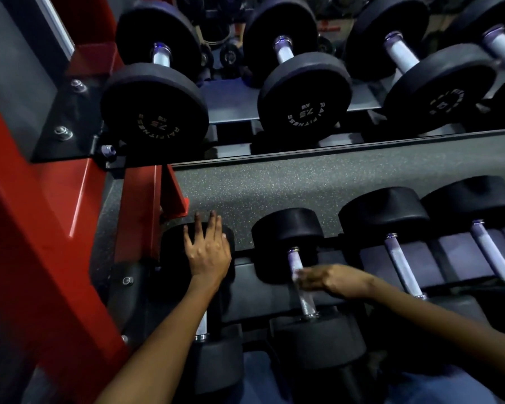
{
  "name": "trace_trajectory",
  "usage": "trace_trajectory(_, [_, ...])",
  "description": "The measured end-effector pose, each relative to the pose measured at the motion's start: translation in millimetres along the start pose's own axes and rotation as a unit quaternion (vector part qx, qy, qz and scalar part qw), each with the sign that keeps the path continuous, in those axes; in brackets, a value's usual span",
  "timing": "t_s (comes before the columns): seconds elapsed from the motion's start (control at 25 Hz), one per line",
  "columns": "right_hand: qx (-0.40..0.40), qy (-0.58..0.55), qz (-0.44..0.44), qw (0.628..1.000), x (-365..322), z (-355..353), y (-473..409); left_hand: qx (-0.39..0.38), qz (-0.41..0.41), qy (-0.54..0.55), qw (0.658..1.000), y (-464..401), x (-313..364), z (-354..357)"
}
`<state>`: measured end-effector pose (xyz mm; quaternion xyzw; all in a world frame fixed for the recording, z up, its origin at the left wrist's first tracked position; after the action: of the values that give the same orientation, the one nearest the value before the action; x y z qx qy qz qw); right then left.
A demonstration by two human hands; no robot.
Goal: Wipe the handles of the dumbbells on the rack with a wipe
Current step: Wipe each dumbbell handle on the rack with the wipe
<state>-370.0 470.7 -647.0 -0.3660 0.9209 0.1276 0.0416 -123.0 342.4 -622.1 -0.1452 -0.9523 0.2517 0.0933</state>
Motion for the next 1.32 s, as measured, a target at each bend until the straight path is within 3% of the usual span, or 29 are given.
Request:
trace_trajectory(0.12, [0.073, 0.090, 0.044, 0.992, 4.3, -22.8, -17.6, -0.007, 0.010, -0.005, 1.000, 3.6, 0.2, -2.4])
trace_trajectory(0.28, [-0.089, 0.084, -0.065, 0.990, -27.1, -2.0, -12.0, -0.014, -0.003, -0.007, 1.000, 2.6, 2.3, -1.8])
trace_trajectory(0.32, [-0.084, 0.106, -0.071, 0.988, -21.0, -9.7, -16.3, -0.011, -0.004, -0.005, 1.000, 1.9, 2.4, -1.6])
trace_trajectory(0.4, [0.038, 0.074, -0.005, 0.997, 0.8, -31.3, -24.4, -0.005, 0.005, -0.007, 1.000, 3.0, 1.4, -1.2])
trace_trajectory(0.44, [0.051, 0.083, 0.008, 0.995, 5.1, -31.8, -29.5, 0.001, 0.009, -0.009, 1.000, 3.5, 0.5, -1.2])
trace_trajectory(0.52, [-0.006, 0.076, 0.027, 0.997, -5.4, -14.8, -36.2, 0.007, 0.013, -0.007, 1.000, 5.4, 0.6, 0.8])
trace_trajectory(0.6, [-0.118, 0.104, -0.030, 0.987, -24.0, 3.1, -29.7, 0.020, 0.004, -0.006, 1.000, 3.8, 2.5, 0.0])
trace_trajectory(0.68, [-0.164, 0.140, -0.057, 0.975, -19.3, -6.1, -33.9, 0.022, -0.001, 0.000, 1.000, -0.3, 2.2, -0.2])
trace_trajectory(0.8, [-0.085, 0.244, 0.048, 0.965, -2.6, -19.7, -65.7, 0.012, 0.009, -0.009, 1.000, 2.6, 1.4, -0.5])
trace_trajectory(0.84, [-0.118, 0.241, 0.051, 0.962, -12.4, -11.8, -73.5, 0.010, 0.010, -0.012, 1.000, 2.5, 1.1, -0.9])
trace_trajectory(0.88, [-0.136, 0.229, 0.054, 0.962, -25.9, -3.9, -79.9, 0.009, 0.012, -0.012, 1.000, 2.3, 0.7, -0.6])
trace_trajectory(0.96, [-0.248, 0.182, 0.062, 0.949, -40.5, 25.1, -70.9, 0.009, 0.013, -0.011, 1.000, 3.2, 0.7, -0.4])
trace_trajectory(1.0, [-0.247, 0.158, 0.066, 0.954, -39.9, 28.4, -62.8, 0.010, 0.012, -0.008, 1.000, 3.5, 0.5, -0.4])
trace_trajectory(1.08, [-0.224, 0.019, 0.087, 0.971, -37.7, 21.7, -44.2, 0.017, 0.013, 0.001, 1.000, 3.4, 0.1, 0.6])
trace_trajectory(1.2, [-0.222, -0.177, 0.141, 0.948, -26.3, 9.9, -9.5, 0.028, 0.007, 0.007, 1.000, 3.2, 0.2, 2.5])
trace_trajectory(1.32, [-0.095, -0.235, 0.325, 0.911, 4.3, -0.8, 16.1, 0.034, 0.002, 0.005, 0.999, 3.3, 0.6, 2.9])
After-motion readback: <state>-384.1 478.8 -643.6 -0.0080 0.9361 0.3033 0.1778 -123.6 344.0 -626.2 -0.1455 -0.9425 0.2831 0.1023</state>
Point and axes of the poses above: each hand's wrist, its own y-axis away from the middle knuckle, its own z-axis out of the palm, x = y × z, the point moved 4 cm from there along -y, towards the middle knuckle, and after that the axes turned 2 degrees about y, right-handed, at the moved point
